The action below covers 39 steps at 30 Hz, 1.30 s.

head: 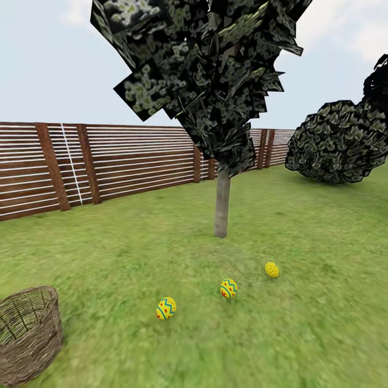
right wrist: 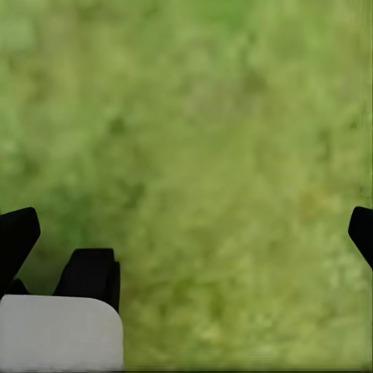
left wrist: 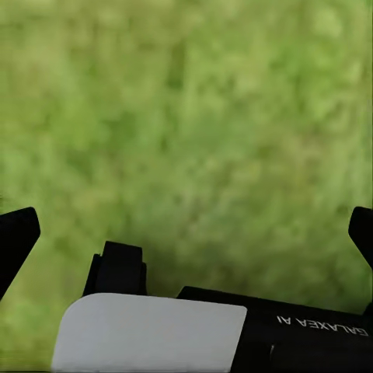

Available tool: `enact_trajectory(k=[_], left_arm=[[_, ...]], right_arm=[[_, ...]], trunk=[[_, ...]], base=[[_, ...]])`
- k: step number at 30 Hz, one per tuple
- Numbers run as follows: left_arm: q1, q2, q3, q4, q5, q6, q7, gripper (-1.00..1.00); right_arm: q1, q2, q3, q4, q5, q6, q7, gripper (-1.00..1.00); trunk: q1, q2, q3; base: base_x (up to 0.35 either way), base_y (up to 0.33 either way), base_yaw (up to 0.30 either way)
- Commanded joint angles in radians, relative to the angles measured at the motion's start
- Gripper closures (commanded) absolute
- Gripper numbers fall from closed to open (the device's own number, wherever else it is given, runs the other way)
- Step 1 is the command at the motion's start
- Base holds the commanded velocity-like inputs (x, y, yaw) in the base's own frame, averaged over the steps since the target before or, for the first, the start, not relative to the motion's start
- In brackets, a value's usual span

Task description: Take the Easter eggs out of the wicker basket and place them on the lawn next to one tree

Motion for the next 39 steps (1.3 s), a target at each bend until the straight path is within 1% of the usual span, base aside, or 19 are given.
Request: enact_trajectory(k=[1,6,9,14,17,20,25,28,31,34,39], left_arm=[[-0.001,0.000,0.001,0.002,0.009,0.003,-0.002,-1.00],[0.000,0.000,0.002,0.002,0.009,0.003,-0.004,-1.00],[0.020,0.003,0.002,0.002,0.009,0.002,-0.004,-1.00],[0.048,-0.002,0.001,0.002,0.009,0.001,-0.003,-1.00],[0.061,-0.003,0.001,0.002,0.008,0.001,-0.004,-1.00],[0.082,-0.004,0.001,0.001,0.007,0.001,-0.004,-1.00],[0.094,-0.004,0.001,0.002,0.007,-0.050,-0.004,-1.00],[0.095,-0.006,0.001,0.002,0.007,-0.059,-0.004,-1.00],[0.095,-0.007,0.001,0.001,0.005,-0.062,-0.005,-1.00],[0.095,-0.008,0.001,0.001,0.004,-0.063,-0.007,-1.00],[0.095,-0.006,0.001,0.001,0.005,-0.063,-0.007,-1.00]], right_arm=[[-0.001,0.000,0.009,0.002,-0.010,0.002,0.005,-1.00],[0.003,0.000,0.008,0.002,-0.010,0.004,0.006,-1.00],[0.026,0.000,0.008,0.002,-0.010,0.000,0.006,-1.00],[0.051,0.000,0.008,0.002,-0.010,-0.002,0.006,-1.00],[0.084,0.000,0.008,0.002,-0.010,-0.006,0.006,-1.00],[0.097,0.001,0.009,0.002,-0.010,-0.006,0.006,-1.00],[0.107,0.002,0.009,0.000,-0.011,-0.007,0.004,-1.00],[0.108,0.002,0.010,-0.001,-0.010,-0.006,0.004,-1.00],[0.108,0.008,0.009,-0.006,-0.010,0.001,0.003,-1.00],[0.108,0.024,0.008,-0.009,-0.009,0.002,0.003,-1.00],[0.108,0.035,0.007,-0.009,-0.011,-0.001,0.003,-1.00]], trunk=[[-0.004,0.007,0.000],[-0.023,0.042,0.008],[-0.035,0.063,0.012],[-0.054,0.098,0.020],[-0.065,0.119,0.024],[-0.077,0.140,0.029],[-0.096,0.175,0.036],[-0.108,0.196,0.041],[-0.119,0.217,0.049],[-0.119,0.217,0.049],[-0.119,0.217,0.049]], base=[[0.000,0.000,0.000],[0.000,0.000,0.000],[0.000,0.000,0.000],[0.000,0.000,0.000],[0.000,0.000,0.000],[0.000,0.000,0.000],[0.000,0.000,0.000],[0.000,0.000,0.000],[0.000,0.000,0.000],[0.000,0.000,0.000],[0.000,0.000,0.000]])
